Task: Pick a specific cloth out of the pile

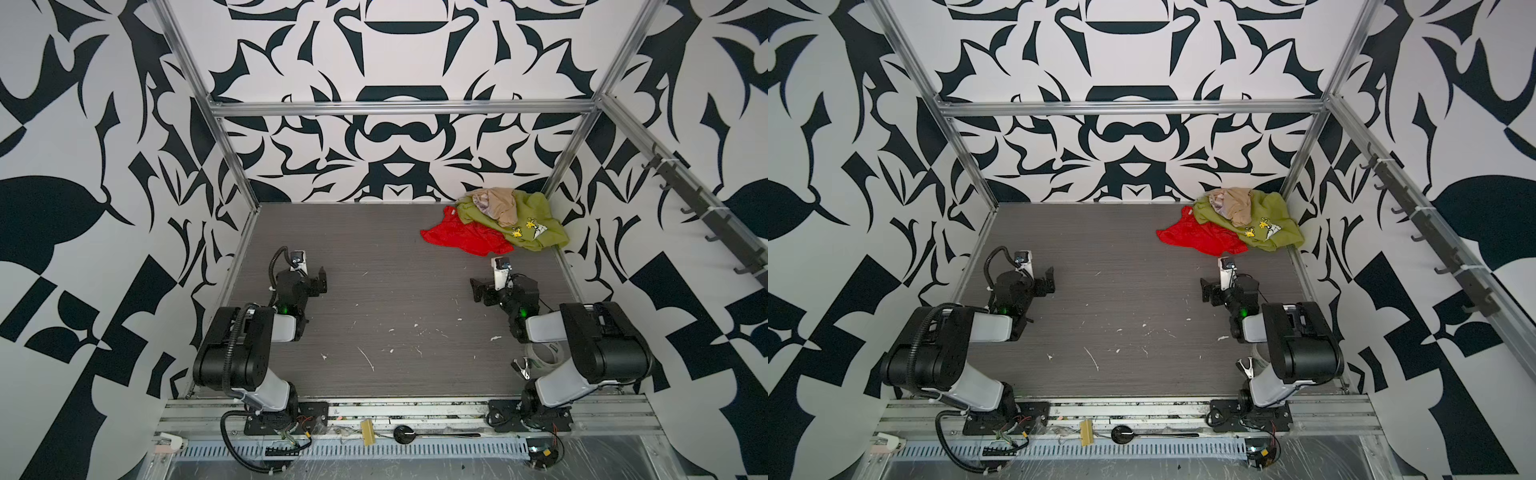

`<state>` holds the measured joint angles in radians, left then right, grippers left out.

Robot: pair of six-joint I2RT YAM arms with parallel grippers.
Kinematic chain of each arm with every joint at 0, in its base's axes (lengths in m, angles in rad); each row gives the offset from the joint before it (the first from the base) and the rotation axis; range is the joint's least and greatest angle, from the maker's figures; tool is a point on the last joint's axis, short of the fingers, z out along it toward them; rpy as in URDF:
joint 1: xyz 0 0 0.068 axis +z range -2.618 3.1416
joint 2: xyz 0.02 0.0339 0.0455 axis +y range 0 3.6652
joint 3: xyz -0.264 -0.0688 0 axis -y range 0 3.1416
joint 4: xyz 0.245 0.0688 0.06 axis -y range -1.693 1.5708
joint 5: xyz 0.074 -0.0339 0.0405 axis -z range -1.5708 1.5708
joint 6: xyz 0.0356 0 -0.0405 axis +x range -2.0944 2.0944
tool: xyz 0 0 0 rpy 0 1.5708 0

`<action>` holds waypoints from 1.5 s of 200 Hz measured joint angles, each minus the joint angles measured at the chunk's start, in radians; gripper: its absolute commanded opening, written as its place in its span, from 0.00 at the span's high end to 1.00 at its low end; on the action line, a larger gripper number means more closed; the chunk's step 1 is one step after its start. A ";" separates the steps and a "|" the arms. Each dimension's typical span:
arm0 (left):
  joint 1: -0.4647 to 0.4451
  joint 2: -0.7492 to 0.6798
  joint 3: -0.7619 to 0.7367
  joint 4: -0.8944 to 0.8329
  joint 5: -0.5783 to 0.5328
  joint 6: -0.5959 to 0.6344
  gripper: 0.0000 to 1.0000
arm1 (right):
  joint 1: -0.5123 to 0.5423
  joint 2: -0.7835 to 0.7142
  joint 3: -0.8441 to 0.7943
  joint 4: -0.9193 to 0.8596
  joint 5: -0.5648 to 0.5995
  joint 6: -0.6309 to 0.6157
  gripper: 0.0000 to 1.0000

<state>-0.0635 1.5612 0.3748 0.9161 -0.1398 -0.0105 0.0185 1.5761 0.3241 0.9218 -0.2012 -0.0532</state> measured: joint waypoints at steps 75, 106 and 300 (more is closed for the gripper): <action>0.000 0.000 0.000 0.000 0.000 0.000 0.00 | 0.000 0.000 0.000 0.000 0.014 0.002 0.00; 0.000 0.000 0.000 0.000 0.000 0.000 0.00 | 0.000 0.000 0.000 0.000 0.014 0.001 0.00; 0.000 0.000 0.000 0.000 0.000 0.000 0.00 | 0.000 0.000 0.002 -0.016 0.143 0.051 0.01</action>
<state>-0.0635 1.5612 0.3748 0.9161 -0.1394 -0.0105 0.0185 1.5761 0.3260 0.9062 -0.0578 -0.0025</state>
